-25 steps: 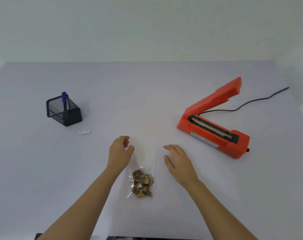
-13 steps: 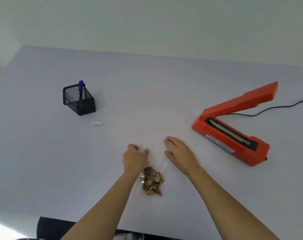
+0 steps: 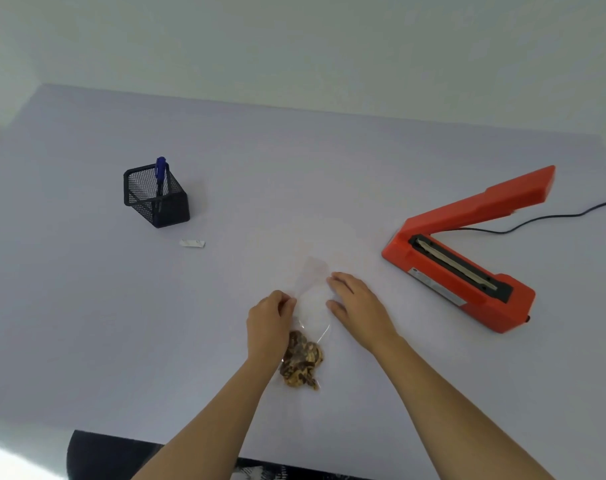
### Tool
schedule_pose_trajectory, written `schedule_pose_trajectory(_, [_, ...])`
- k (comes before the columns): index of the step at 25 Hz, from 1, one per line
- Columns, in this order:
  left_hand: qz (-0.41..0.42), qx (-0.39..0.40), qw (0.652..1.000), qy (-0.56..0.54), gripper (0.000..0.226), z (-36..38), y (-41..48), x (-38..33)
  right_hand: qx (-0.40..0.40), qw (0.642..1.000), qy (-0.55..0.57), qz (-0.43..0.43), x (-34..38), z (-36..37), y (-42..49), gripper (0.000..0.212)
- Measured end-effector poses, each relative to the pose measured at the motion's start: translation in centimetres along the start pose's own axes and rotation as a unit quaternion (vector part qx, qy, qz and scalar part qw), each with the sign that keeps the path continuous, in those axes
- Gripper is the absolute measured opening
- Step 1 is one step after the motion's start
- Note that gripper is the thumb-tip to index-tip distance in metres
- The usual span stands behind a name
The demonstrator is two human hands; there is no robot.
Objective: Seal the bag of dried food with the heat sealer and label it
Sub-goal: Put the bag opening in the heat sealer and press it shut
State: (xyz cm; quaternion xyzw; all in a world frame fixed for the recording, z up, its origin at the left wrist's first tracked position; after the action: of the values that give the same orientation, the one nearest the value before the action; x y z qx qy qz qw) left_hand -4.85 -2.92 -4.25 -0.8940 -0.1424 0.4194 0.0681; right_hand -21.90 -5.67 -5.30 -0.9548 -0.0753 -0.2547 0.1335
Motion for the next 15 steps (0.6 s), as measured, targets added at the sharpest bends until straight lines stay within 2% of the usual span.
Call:
schedule_pose_trajectory(5, [-0.052, -0.009, 0.993, -0.110, 0.015, 0.3, -0.7, -0.1, -0.002, 1.000, 0.000, -0.007, 0.0, 0.1, 0.0, 0.047])
schedule_pose_trajectory(8, [-0.080, -0.014, 0.981, -0.174, 0.017, 0.3, -0.7, 0.4, -0.015, 0.998, 0.056, 0.009, -0.1, -0.2, -0.3, 0.043])
schedule_pose_trajectory(9, [-0.081, -0.014, 0.978, -0.189, 0.018, 0.3, -0.7, 0.6, -0.042, 0.995, 0.087, 0.021, -0.3, -0.9, -0.6, 0.040])
schedule_pose_trajectory(11, [-0.075, -0.003, 0.977, -0.199, 0.017, 0.2, -0.6, 0.9, -0.149, 0.981, 0.118, 0.040, -1.3, -3.0, -2.0, 0.035])
schedule_pose_trajectory(13, [-0.077, 0.021, 0.967, -0.240, 0.013, 0.3, -0.8, 0.5, -0.275, 0.954, 0.099, 0.059, -3.2, -5.7, -4.3, 0.034])
schedule_pose_trajectory(15, [-0.088, 0.062, 0.947, -0.302, 0.011, 0.7, -1.1, -0.7, -0.364, 0.923, 0.069, 0.101, -6.1, -8.3, -6.7, 0.033])
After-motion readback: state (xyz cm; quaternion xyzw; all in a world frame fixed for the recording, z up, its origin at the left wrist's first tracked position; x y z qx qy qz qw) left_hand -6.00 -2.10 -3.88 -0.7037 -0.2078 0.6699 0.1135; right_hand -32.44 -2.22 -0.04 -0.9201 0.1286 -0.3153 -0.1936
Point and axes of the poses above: each hand's wrist, its own y-axis towards the middle knuckle, its own z-axis out of the palm, x = y × z, the point moved 4 cm from there along y, towards the middle knuckle, and after that the axes turned 6 degrees about z, right-handed, at the moved point
